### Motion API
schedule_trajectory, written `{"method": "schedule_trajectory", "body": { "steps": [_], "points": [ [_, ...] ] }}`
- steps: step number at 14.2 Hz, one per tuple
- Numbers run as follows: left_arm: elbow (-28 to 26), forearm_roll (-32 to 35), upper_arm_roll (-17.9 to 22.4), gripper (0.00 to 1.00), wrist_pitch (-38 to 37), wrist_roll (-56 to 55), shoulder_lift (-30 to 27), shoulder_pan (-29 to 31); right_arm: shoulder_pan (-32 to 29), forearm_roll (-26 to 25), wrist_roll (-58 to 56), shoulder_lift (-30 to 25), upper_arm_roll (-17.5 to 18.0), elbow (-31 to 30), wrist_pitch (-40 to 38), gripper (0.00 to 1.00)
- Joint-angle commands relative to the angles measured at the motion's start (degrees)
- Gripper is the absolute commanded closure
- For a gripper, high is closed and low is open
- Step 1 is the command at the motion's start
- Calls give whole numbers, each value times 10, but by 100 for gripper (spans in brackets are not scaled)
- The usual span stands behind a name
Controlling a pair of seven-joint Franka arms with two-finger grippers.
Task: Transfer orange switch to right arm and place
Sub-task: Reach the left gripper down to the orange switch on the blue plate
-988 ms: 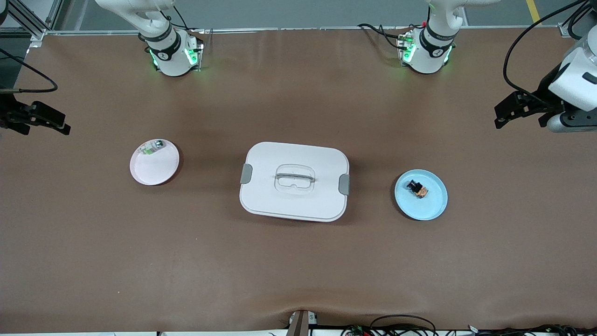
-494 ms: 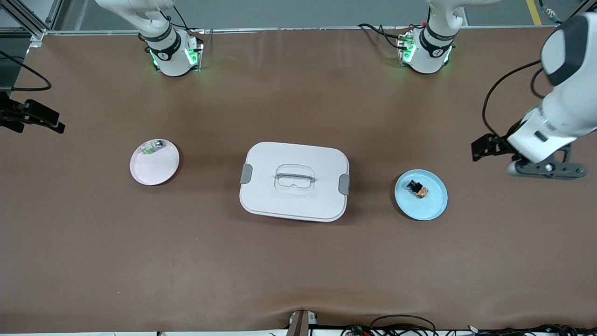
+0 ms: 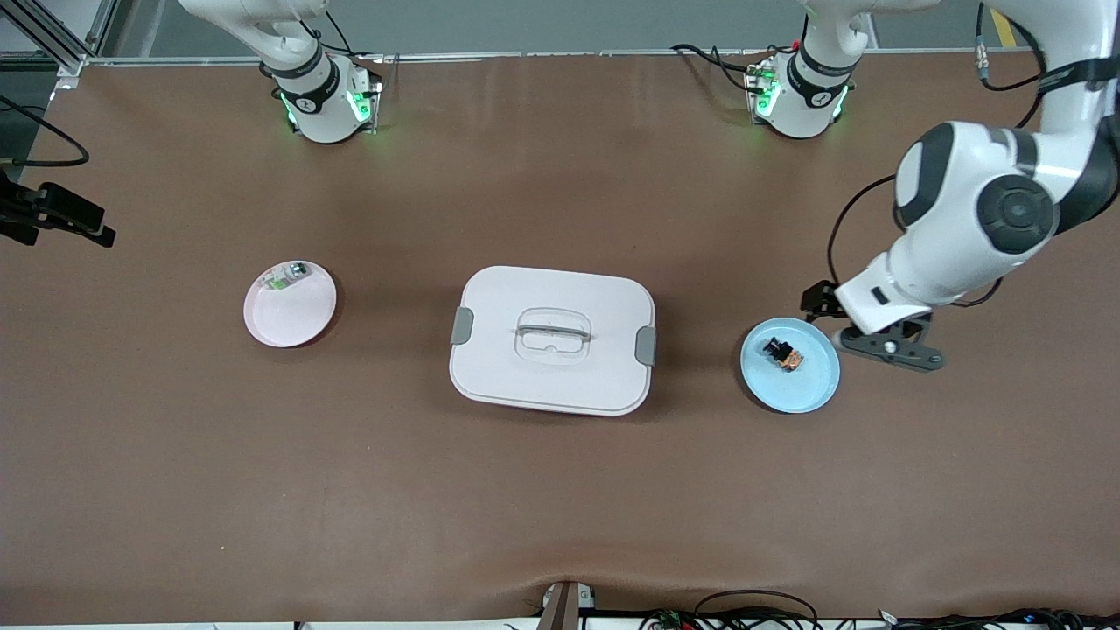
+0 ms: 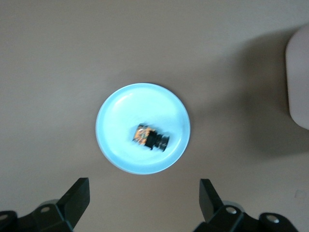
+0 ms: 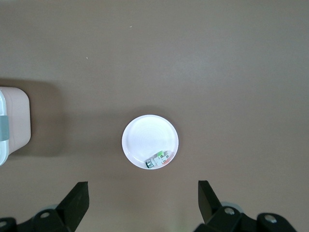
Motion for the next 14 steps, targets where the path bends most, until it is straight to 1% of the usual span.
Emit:
{"method": "schedule_trajectory", "body": {
  "steps": [1, 3, 5, 8, 9, 12, 14],
  "points": [
    [-19, 14, -10, 0, 53, 79, 23, 6, -8, -8, 6, 2, 6, 10, -11, 0],
    [-20, 14, -10, 0, 78, 135, 46, 9, -7, -7, 7, 2, 7, 10, -10, 0],
    [-25, 14, -9, 0, 104, 165, 69, 12, -6, -7, 7, 2, 7, 10, -11, 0],
    [-80, 14, -8, 0, 195, 167, 82, 16, -6, -6, 8, 3, 7, 10, -10, 0],
    [-92, 14, -8, 0, 215, 168, 88, 19, -5, -6, 8, 2, 7, 10, -10, 0],
    [-106, 15, -8, 0, 237, 169, 107, 19, -4, -6, 9, 2, 7, 10, -10, 0],
    [-107, 43, -8, 0, 254, 173, 119, 21, -2, -5, 10, 3, 7, 10, -10, 0]
  ]
}}
